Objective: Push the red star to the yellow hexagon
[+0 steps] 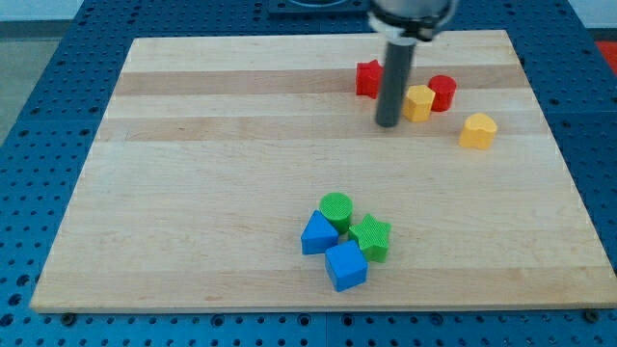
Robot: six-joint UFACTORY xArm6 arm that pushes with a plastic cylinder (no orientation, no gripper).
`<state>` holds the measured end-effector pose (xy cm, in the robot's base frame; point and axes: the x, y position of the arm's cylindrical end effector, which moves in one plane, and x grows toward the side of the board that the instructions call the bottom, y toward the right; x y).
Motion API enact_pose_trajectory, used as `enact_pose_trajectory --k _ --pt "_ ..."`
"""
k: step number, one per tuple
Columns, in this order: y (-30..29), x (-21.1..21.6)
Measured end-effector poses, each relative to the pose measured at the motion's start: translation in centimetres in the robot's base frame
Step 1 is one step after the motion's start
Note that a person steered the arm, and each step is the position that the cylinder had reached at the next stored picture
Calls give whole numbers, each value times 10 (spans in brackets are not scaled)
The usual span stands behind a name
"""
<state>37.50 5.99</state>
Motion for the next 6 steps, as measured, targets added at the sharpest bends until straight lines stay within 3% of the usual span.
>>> enact_pose_trajectory --k 1,3,6 --pt "-43 -43" --pt "-36 -99" --pt "33 -46"
